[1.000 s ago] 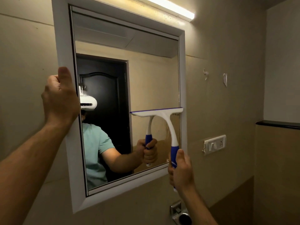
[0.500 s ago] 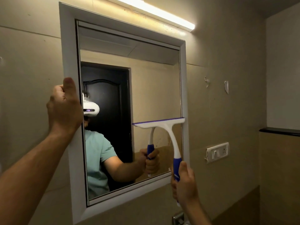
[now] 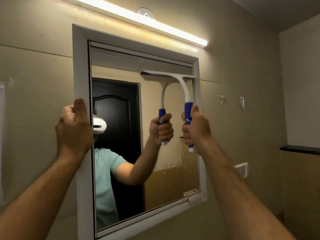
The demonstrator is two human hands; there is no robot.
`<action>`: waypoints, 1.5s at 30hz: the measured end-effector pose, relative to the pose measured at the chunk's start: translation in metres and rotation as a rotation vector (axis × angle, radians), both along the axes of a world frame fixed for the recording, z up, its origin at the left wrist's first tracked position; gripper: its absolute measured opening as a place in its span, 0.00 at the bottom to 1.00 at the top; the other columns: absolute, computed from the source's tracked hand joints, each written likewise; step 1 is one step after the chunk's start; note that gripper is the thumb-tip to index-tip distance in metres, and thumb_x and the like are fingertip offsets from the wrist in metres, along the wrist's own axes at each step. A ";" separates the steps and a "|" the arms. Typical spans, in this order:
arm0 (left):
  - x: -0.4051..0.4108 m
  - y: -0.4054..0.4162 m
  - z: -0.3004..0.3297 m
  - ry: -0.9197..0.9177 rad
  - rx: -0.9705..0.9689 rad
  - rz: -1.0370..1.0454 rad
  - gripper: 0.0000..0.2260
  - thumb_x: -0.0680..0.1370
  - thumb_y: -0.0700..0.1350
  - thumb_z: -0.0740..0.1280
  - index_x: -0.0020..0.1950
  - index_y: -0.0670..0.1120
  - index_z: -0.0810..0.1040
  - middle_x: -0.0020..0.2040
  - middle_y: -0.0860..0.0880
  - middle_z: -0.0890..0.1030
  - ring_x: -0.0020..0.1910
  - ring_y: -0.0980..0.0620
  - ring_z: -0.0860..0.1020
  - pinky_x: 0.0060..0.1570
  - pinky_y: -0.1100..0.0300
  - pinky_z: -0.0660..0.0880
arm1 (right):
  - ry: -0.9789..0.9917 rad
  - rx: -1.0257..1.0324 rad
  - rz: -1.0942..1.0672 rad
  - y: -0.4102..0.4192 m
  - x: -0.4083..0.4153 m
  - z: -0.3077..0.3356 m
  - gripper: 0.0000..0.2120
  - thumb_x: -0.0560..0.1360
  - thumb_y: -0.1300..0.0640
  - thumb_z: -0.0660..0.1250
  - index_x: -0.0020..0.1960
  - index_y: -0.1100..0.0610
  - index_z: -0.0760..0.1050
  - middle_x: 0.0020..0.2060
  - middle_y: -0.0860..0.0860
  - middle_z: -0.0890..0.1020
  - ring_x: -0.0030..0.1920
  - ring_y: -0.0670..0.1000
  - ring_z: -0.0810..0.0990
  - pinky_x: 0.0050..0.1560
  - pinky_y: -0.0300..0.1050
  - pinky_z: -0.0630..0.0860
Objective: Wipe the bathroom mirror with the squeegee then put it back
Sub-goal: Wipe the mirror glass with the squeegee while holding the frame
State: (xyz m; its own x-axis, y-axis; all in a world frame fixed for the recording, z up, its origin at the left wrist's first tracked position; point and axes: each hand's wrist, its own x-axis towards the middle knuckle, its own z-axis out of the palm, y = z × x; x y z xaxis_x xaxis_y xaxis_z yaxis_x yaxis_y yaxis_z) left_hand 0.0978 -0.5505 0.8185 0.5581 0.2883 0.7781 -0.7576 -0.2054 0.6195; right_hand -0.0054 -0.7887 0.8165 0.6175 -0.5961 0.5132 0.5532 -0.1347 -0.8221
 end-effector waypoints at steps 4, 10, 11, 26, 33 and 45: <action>0.001 0.001 0.000 -0.014 -0.011 -0.005 0.21 0.82 0.59 0.47 0.53 0.43 0.71 0.39 0.47 0.71 0.42 0.48 0.68 0.41 0.57 0.59 | -0.035 0.031 0.080 0.006 0.001 0.023 0.20 0.81 0.42 0.50 0.45 0.56 0.70 0.24 0.48 0.68 0.21 0.46 0.63 0.20 0.37 0.62; 0.005 0.003 -0.001 -0.016 0.004 -0.025 0.23 0.82 0.61 0.47 0.51 0.43 0.71 0.35 0.53 0.70 0.40 0.47 0.70 0.40 0.56 0.60 | -0.006 0.044 0.058 0.007 0.001 -0.048 0.22 0.81 0.40 0.49 0.48 0.57 0.71 0.25 0.48 0.68 0.22 0.47 0.63 0.21 0.39 0.61; 0.006 0.004 -0.001 -0.018 0.004 -0.029 0.24 0.81 0.61 0.47 0.51 0.43 0.71 0.35 0.53 0.70 0.40 0.47 0.70 0.40 0.56 0.61 | 0.004 0.045 0.033 0.007 0.000 -0.068 0.23 0.81 0.40 0.49 0.49 0.58 0.71 0.26 0.49 0.69 0.22 0.46 0.64 0.21 0.39 0.62; 0.000 0.002 0.000 0.005 -0.001 -0.010 0.25 0.83 0.58 0.47 0.58 0.39 0.72 0.39 0.49 0.70 0.43 0.49 0.67 0.39 0.60 0.58 | 0.071 0.031 0.046 0.009 -0.014 -0.087 0.22 0.82 0.42 0.48 0.47 0.57 0.72 0.26 0.49 0.70 0.23 0.47 0.64 0.22 0.39 0.62; -0.003 0.000 0.001 -0.005 0.021 0.041 0.19 0.83 0.58 0.46 0.52 0.46 0.68 0.35 0.53 0.66 0.31 0.58 0.63 0.31 0.62 0.59 | 0.133 0.077 0.008 0.013 -0.016 -0.167 0.23 0.80 0.41 0.50 0.51 0.60 0.72 0.26 0.49 0.70 0.23 0.46 0.66 0.22 0.40 0.63; -0.002 0.000 0.002 0.054 0.015 0.026 0.17 0.82 0.60 0.47 0.42 0.53 0.66 0.38 0.52 0.71 0.39 0.52 0.68 0.32 0.63 0.58 | 0.166 0.057 0.113 0.007 -0.030 -0.148 0.22 0.81 0.41 0.49 0.48 0.56 0.71 0.25 0.48 0.69 0.22 0.47 0.64 0.21 0.40 0.63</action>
